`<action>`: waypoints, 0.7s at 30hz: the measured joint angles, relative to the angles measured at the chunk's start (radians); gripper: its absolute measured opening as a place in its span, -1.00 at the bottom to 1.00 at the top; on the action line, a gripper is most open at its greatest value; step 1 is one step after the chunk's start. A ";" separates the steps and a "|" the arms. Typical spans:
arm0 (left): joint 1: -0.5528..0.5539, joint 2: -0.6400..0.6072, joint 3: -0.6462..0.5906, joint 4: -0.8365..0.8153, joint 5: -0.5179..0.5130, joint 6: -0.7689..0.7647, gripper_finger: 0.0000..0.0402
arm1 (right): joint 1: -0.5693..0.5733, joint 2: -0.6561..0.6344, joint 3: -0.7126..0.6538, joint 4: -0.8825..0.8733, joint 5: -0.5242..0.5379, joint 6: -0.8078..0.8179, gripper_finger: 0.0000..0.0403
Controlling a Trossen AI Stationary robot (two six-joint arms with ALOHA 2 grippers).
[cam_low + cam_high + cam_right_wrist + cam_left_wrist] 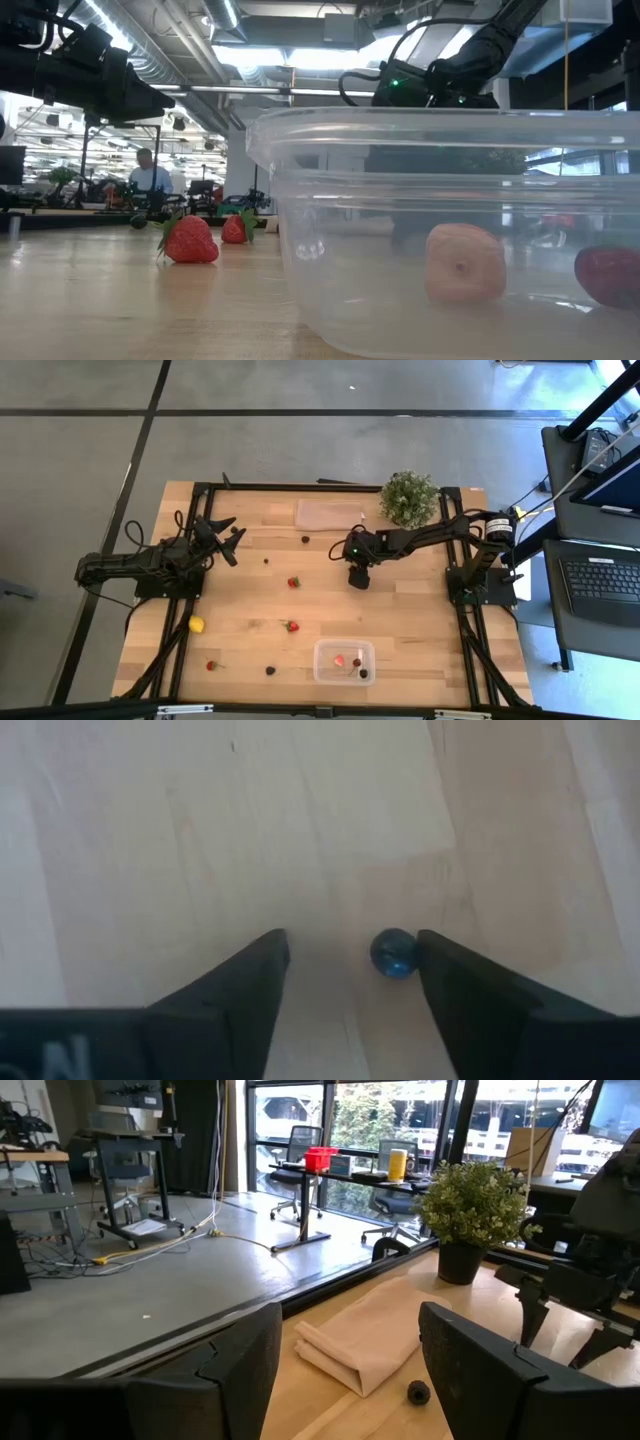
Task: Pick and placing Produce into tupperware
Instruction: Put the right blueberry into the transparent container
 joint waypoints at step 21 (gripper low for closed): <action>0.000 0.000 0.000 0.000 0.000 0.000 0.14 | 0.006 0.005 0.068 -0.099 0.010 0.007 -0.78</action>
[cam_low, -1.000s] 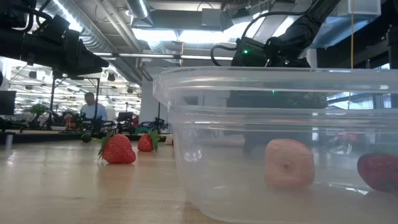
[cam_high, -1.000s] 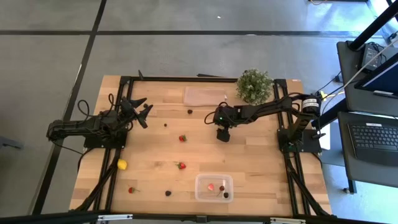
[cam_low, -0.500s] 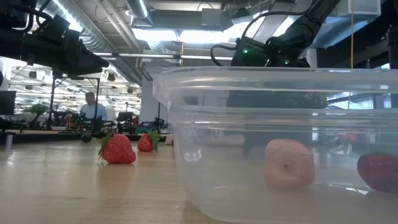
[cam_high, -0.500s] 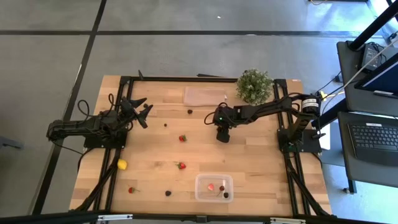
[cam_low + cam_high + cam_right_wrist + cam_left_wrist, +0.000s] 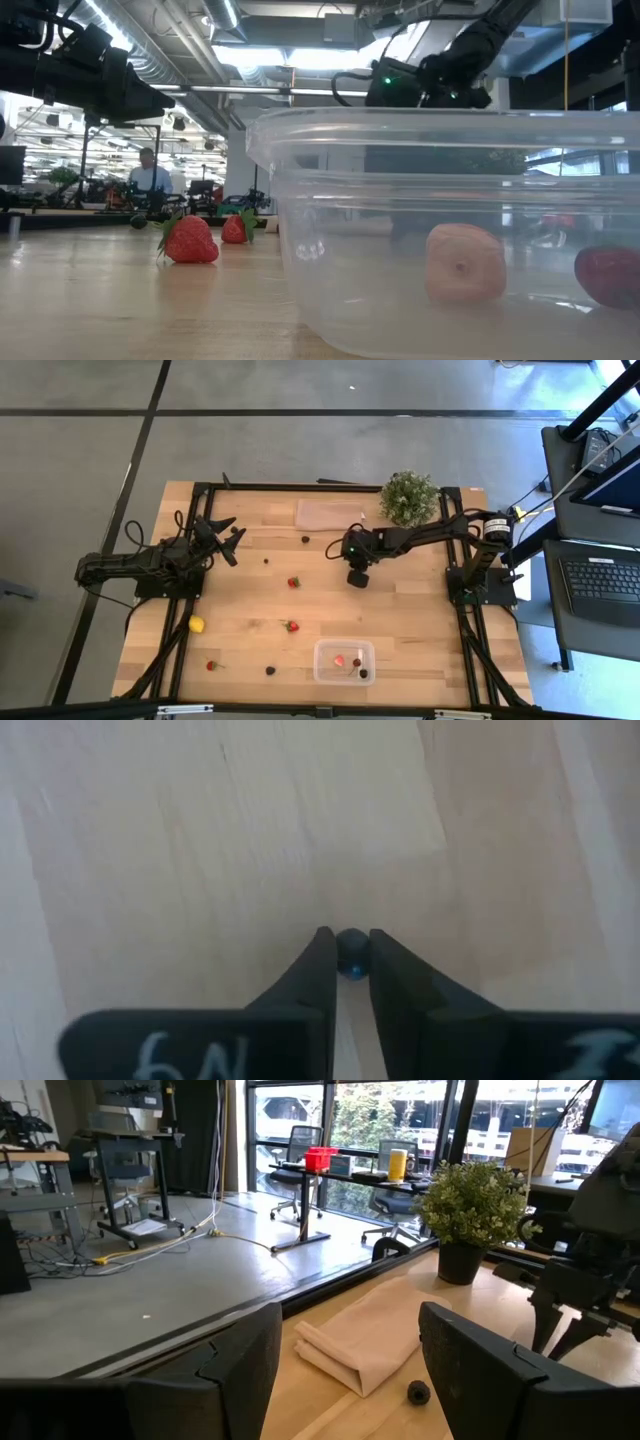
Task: Pick and placing Produce into tupperware
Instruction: Put the right blueberry into the transparent container
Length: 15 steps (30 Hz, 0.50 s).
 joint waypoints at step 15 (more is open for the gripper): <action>0.000 0.000 0.000 0.000 0.000 0.000 0.14 | 0.277 -0.040 0.482 -0.412 -0.084 0.088 -0.77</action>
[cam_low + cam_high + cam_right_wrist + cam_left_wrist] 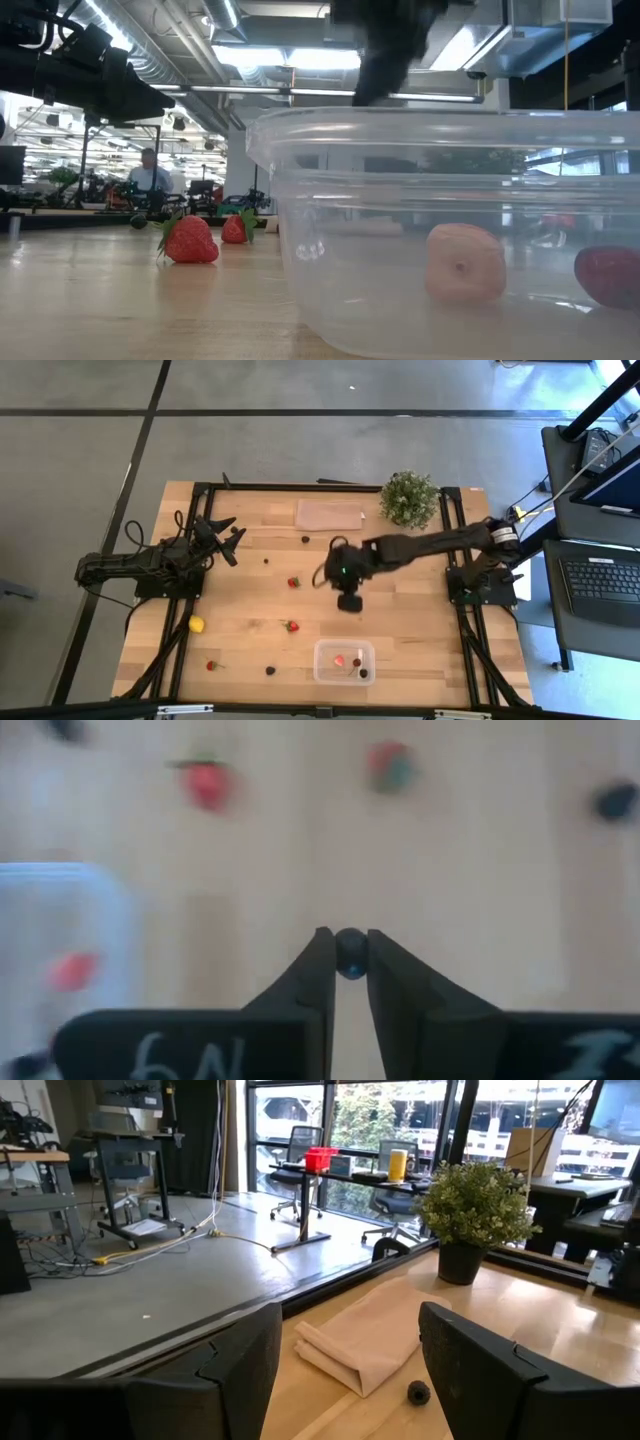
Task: Pick and placing Produce into tupperware
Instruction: Put the right blueberry into the transparent container
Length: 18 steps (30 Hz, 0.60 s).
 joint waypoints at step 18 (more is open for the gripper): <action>0.000 0.000 0.000 -0.002 0.000 0.033 0.14 | 0.373 0.009 -0.002 0.101 0.093 0.500 -0.77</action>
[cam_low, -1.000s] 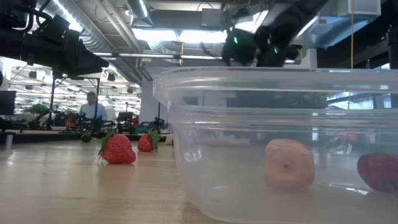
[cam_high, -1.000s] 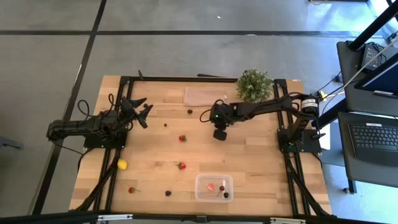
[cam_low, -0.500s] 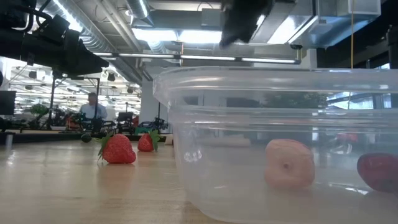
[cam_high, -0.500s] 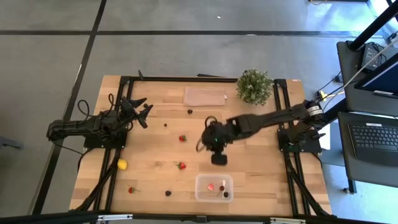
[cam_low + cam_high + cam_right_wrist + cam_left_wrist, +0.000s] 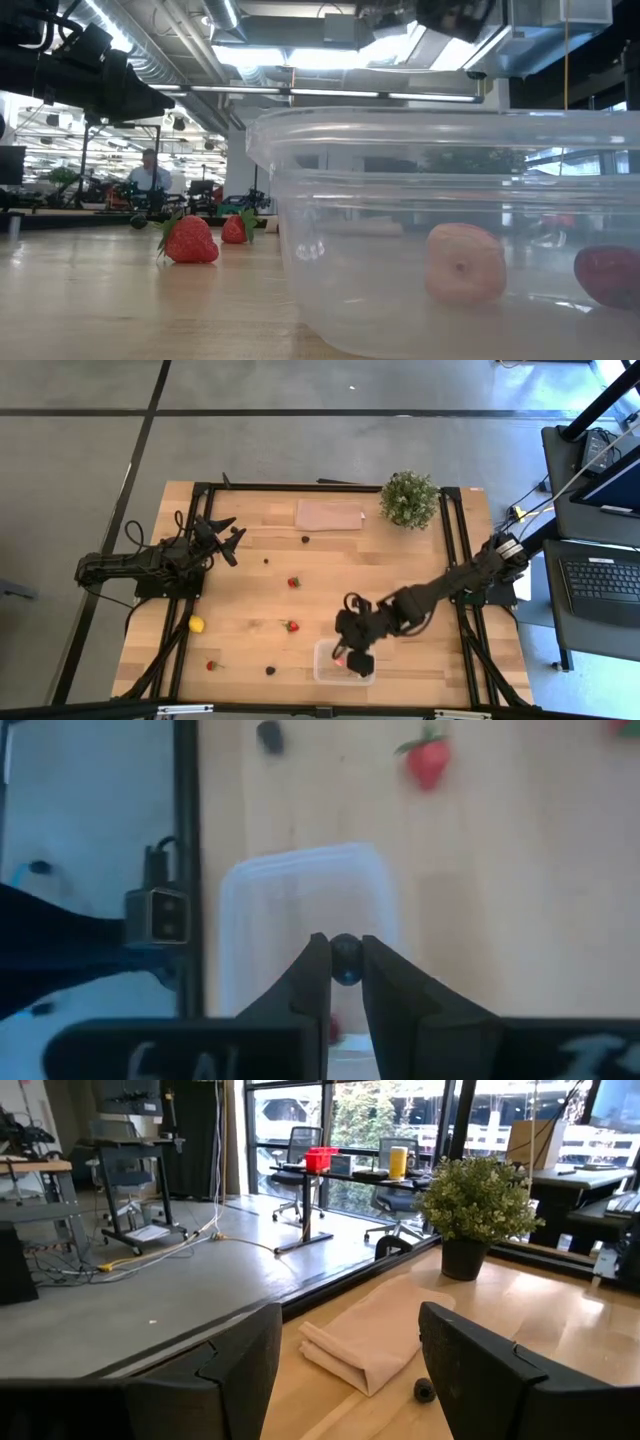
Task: Pick and placing Produce into tupperware
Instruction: Put the right blueberry into the transparent container
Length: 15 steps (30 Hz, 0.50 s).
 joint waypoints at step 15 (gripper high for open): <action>0.000 0.000 0.000 0.000 0.000 -0.005 0.14 | 0.159 0.008 -0.288 0.187 0.062 0.327 -0.76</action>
